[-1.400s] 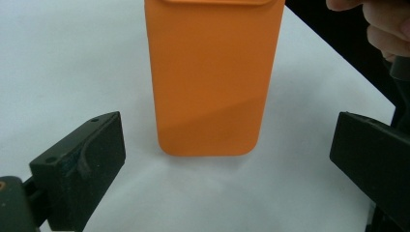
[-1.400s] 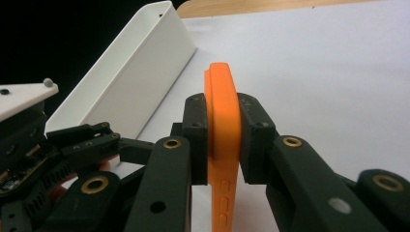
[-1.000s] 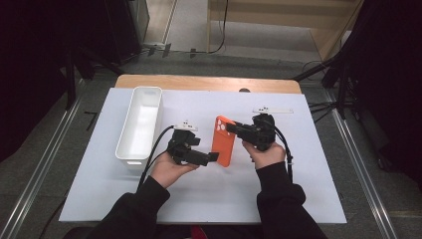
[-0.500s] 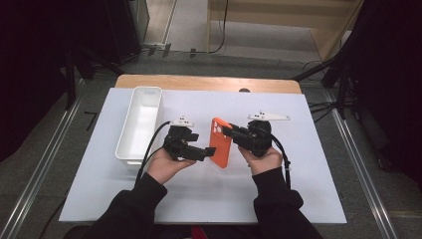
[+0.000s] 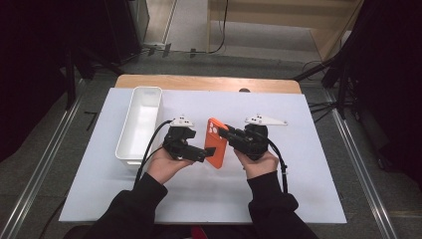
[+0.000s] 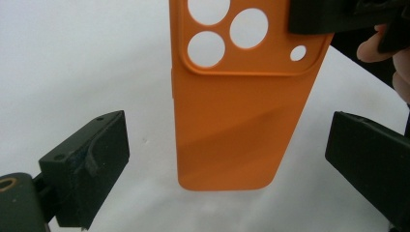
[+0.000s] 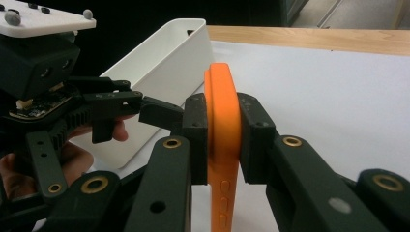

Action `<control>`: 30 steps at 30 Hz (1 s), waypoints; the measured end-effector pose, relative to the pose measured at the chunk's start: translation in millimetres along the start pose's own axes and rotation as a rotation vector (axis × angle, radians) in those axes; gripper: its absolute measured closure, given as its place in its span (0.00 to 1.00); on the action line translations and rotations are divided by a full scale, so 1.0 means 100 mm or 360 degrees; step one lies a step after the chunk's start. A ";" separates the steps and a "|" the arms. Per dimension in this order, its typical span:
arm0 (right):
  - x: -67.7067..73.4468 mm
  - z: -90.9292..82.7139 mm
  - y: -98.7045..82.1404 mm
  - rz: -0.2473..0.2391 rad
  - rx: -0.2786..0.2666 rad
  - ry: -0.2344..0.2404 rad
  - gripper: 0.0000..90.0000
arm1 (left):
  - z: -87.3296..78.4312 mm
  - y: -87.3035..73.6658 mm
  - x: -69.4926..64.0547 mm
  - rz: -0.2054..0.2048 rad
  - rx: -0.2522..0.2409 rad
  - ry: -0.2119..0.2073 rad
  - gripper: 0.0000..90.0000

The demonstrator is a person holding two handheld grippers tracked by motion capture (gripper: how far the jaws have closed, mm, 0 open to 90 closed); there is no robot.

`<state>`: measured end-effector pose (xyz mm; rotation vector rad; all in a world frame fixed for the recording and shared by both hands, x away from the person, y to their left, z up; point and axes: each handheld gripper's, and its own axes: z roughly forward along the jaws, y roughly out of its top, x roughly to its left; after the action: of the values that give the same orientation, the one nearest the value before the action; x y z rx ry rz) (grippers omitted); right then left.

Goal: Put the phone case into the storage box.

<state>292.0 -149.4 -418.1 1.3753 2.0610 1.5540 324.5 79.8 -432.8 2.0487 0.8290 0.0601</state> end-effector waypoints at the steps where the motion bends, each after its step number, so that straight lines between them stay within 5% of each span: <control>1: 0.01 0.01 -0.01 0.0005 0.0001 0.0001 0.83 | 0.00 0.00 0.00 0.0002 0.0003 -0.0001 0.02; 6: 0.02 0.03 -0.03 0.0012 0.0003 0.0008 0.83 | 0.01 0.02 -0.03 0.0042 0.0025 0.0013 0.02; 30: 0.14 0.10 -0.07 0.0027 -0.0001 0.0051 0.83 | 0.07 0.06 -0.08 0.0043 -0.0006 0.0052 0.03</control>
<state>287.1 -132.5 -423.8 1.3805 2.0724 1.5931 324.2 68.2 -430.3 2.0605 0.8209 0.1097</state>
